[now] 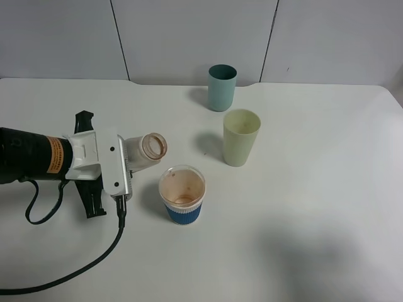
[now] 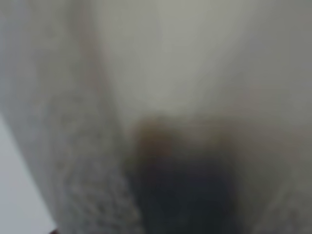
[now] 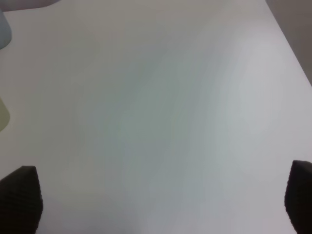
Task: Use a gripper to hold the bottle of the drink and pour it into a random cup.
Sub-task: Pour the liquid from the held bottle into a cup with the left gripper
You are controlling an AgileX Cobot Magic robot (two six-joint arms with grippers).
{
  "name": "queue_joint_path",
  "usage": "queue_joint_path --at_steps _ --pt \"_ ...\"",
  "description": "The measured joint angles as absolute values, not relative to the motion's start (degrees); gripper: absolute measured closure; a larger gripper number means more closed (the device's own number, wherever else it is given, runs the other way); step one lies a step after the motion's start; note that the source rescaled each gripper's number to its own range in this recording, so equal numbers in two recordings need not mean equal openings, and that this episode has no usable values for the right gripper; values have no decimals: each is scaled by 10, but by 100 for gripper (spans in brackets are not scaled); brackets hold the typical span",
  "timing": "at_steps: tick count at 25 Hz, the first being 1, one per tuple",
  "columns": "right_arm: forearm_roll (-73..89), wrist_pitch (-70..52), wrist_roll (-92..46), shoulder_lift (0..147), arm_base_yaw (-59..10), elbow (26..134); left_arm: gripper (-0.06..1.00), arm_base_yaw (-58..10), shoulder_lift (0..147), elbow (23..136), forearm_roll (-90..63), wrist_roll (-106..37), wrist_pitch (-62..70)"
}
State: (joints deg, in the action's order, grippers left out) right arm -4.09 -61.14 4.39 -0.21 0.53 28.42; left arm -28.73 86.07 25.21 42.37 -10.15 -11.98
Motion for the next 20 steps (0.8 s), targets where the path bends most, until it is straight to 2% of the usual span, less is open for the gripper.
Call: queue_joint_path --at_steps 8,20 --pt "-41 -611 44 -2 5 284 94 -322 861 264 453 -104 -63" --pt "-41 -611 44 -2 5 284 94 -326 861 284 490 -111 -7"
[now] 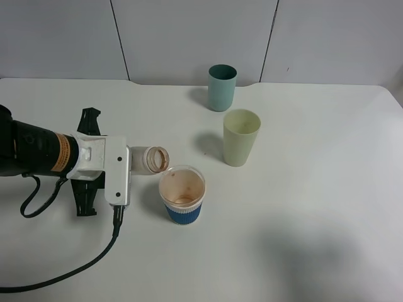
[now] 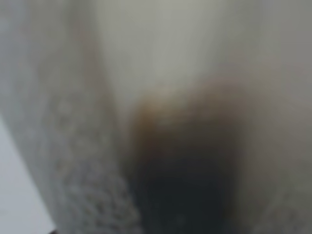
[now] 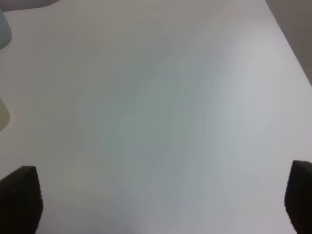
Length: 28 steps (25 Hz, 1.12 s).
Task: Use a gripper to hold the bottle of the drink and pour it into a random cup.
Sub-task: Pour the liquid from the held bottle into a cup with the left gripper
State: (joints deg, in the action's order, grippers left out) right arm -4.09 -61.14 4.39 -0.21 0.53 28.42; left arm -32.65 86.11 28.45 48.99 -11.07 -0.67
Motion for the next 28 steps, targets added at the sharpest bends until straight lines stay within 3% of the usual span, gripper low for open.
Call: queue_joint_path --at_steps 28 --pt "-41 -611 44 -2 5 284 94 -392 861 324 545 -86 116"
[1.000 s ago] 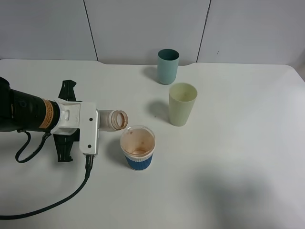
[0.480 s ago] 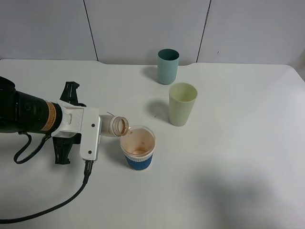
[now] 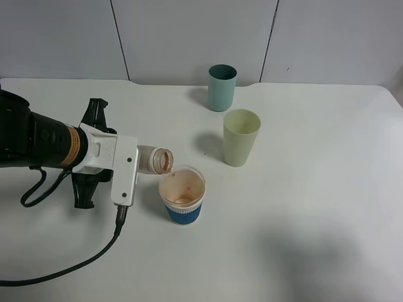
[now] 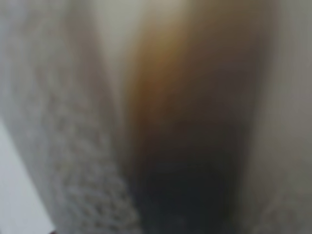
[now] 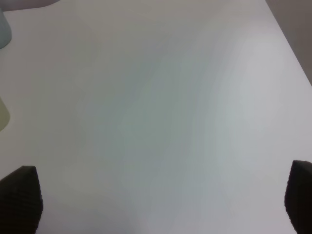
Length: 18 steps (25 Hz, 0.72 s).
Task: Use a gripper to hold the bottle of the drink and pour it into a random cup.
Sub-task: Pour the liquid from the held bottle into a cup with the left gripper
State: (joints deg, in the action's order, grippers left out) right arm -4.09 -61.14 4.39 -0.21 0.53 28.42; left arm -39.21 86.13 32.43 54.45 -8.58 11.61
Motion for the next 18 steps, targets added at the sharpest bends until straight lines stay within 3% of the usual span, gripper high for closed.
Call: queue_joint_path --at_steps 18 --pt "-41 -611 44 -2 5 284 94 -409 861 332 587 -32 157"
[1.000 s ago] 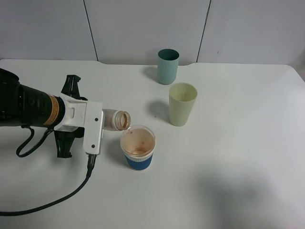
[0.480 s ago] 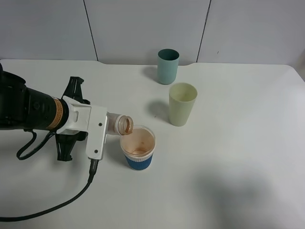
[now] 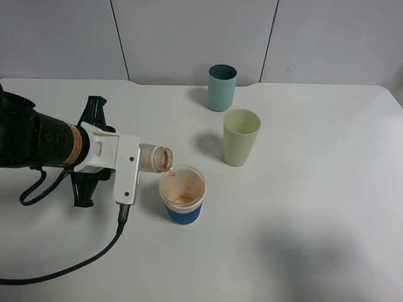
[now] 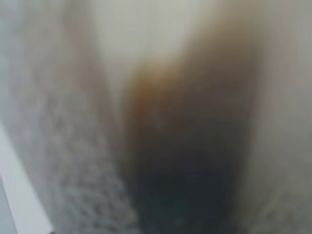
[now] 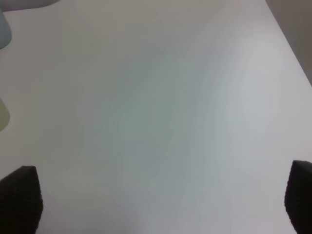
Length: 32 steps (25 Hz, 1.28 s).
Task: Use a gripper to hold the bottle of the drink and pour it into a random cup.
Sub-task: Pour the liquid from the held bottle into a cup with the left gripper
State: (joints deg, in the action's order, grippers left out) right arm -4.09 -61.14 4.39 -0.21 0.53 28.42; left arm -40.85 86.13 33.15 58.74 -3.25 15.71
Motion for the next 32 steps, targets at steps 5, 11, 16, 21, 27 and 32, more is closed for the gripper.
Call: queue_joint_path --at_steps 5,11,16,21,27,32 --pt "-41 -611 44 -2 5 284 94 -434 861 332 593 -32 179" --pt "-41 -611 44 -2 5 284 94 -441 861 340 600 -23 190" --pt "-41 -611 44 -2 5 284 94 -441 862 364 633 7 200" --pt "-41 -611 44 -2 5 284 94 -441 867 366 639 9 207" --pt "-41 -611 44 -2 5 284 94 -441 872 370 646 10 209" --pt "-41 -611 44 -2 5 284 94 -464 872 370 660 11 233"
